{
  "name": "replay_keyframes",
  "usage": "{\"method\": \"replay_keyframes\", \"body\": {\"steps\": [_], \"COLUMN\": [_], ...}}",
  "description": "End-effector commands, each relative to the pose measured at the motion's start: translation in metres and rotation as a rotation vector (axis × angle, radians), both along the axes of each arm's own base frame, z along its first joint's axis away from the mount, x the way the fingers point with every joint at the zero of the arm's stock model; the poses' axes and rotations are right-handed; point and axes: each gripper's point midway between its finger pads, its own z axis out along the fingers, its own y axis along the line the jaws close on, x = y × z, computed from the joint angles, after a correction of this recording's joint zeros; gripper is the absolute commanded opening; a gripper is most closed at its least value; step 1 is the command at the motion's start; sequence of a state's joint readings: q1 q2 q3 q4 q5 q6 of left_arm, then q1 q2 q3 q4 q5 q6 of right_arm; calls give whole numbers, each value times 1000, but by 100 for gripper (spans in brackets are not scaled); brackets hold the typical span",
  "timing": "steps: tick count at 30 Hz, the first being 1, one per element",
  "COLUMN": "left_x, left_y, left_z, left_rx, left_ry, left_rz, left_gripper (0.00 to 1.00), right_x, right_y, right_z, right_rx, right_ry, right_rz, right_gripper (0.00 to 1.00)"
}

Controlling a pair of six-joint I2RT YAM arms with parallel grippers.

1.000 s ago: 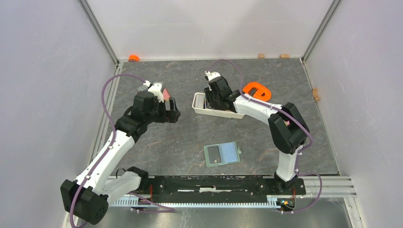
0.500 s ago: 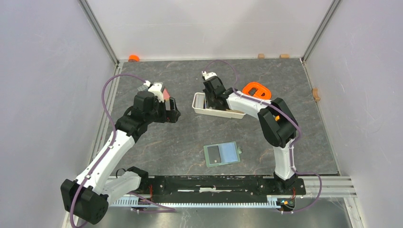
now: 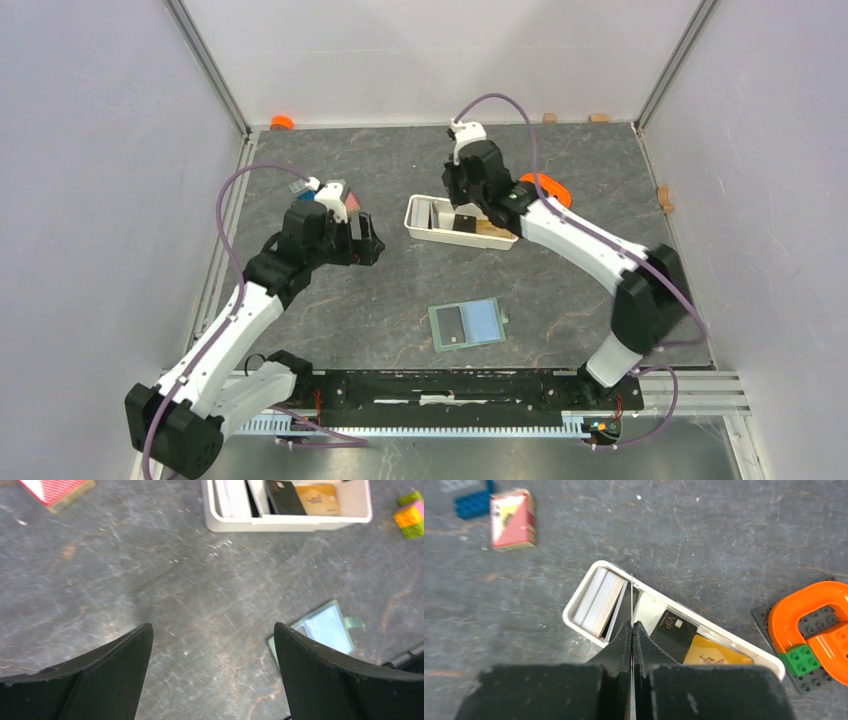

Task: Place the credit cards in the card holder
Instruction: Pick up the credit card from the storage box, then insert the credit card into the card holder.

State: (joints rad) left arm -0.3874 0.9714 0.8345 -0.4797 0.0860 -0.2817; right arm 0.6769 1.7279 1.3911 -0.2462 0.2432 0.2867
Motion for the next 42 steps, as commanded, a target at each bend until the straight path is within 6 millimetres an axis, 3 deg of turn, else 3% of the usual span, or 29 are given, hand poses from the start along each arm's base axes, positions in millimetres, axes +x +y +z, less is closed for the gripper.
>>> {"method": "replay_keyframes", "body": {"steps": [1,6,10,15,18,27,42], "left_x": [-20,-54,-78,-99,-108,-116,-119], "left_y": [-33,-73,-102,-123,-131,-135,-133], "left_z": [8,-22,-50,-79,-96,-127,-147], "left_rx": [-173,-285,-402,-492,-516,-497,-457], "left_ry": [-10,63,166,265,319,390,422], "left_rz": [-35,-51,-55,-47,-43,-24,-15], "left_gripper": [95,94,91,86,82,70,61], "right_x": [-34,-93,-147,-201,-222,-244,-252], "right_y": [-16,-35,-38,-42,-46,-54,-54], "right_z": [40,18,-16,-67,-89,-116,-125], "right_rx": [93,178,328,492,561,668,749], "right_ry": [-79,-27,75,239,309,392,438], "right_rz": [47,117,190,212,198,140,112], "right_gripper": [0,0,0,0,0,0,0]}}
